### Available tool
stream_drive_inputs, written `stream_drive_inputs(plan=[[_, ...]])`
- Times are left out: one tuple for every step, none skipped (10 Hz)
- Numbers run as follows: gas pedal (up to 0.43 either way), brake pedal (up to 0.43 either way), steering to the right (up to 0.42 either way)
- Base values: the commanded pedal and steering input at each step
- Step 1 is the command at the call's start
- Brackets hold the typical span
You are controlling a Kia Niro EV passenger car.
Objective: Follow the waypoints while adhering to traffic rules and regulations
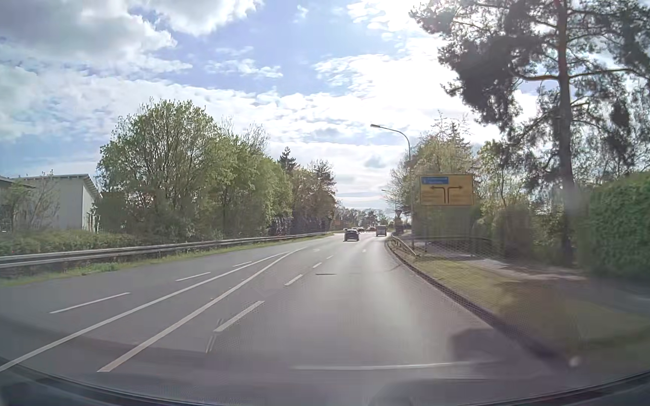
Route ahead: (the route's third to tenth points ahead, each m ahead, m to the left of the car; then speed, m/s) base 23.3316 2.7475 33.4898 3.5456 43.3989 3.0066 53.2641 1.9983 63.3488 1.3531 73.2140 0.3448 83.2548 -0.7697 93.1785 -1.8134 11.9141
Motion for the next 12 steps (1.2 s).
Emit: stream_drive_inputs(plan=[[0.110, 0.000, 0.006], [0.110, 0.000, 0.006], [0.110, 0.000, 0.006], [0.110, 0.000, 0.006], [0.110, 0.000, 0.006], [0.110, 0.000, 0.007], [0.110, 0.000, 0.007], [0.110, 0.000, 0.006], [0.110, 0.000, 0.005], [0.110, 0.000, 0.005], [0.110, 0.000, 0.005], [0.110, 0.000, 0.005]])
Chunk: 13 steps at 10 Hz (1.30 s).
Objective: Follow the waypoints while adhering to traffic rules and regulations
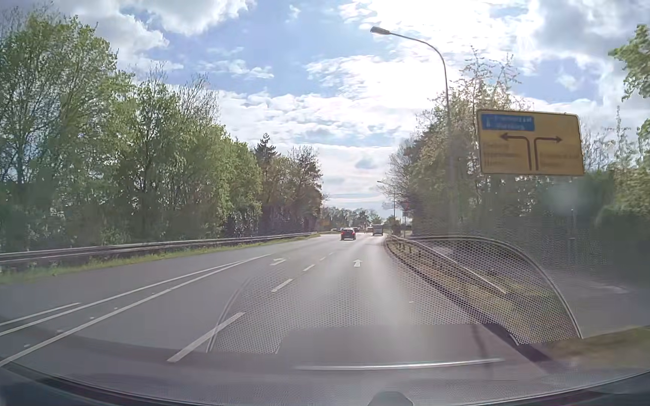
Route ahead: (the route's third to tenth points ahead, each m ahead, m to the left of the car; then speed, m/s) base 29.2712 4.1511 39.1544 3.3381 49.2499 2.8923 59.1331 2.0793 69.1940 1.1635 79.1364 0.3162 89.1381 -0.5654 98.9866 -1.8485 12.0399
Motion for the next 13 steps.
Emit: stream_drive_inputs(plan=[[0.110, 0.000, 0.005], [0.110, 0.000, 0.005], [0.110, 0.000, 0.005], [0.110, 0.000, 0.005], [0.098, 0.000, 0.005], [0.098, 0.000, 0.005], [0.087, 0.000, 0.005], [0.087, 0.000, 0.005], [0.087, 0.000, 0.005], [0.079, 0.000, 0.005], [0.079, 0.000, 0.005], [0.079, 0.000, 0.005], [0.079, 0.000, 0.005]])
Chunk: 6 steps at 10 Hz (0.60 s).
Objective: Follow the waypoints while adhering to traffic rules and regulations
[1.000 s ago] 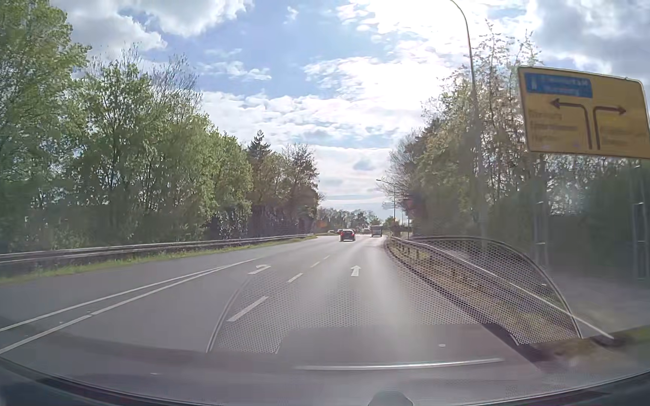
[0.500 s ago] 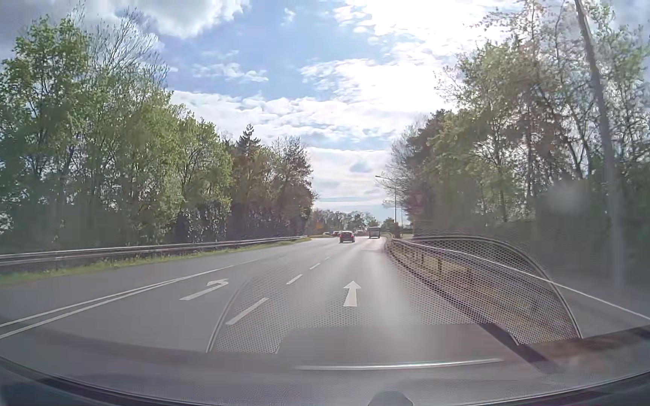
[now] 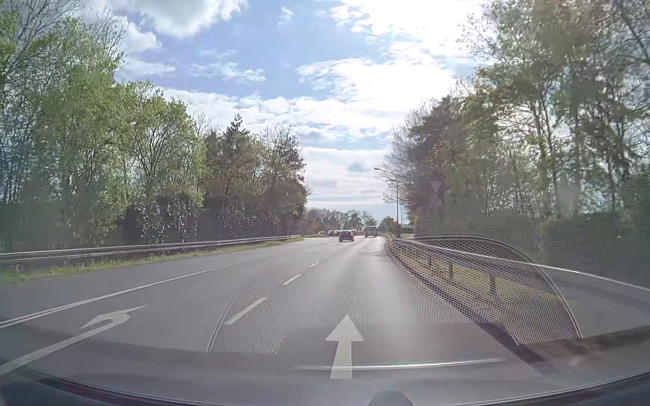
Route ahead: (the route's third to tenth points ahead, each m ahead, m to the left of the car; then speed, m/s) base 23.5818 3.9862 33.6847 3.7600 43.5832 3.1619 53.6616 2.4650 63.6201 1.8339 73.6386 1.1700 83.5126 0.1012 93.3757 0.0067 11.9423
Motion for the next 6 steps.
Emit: stream_drive_inputs(plan=[[0.079, 0.000, 0.005], [0.079, 0.000, 0.005], [0.079, 0.000, 0.005], [0.079, 0.000, 0.005], [0.067, 0.000, 0.005], [0.047, 0.000, 0.005]])
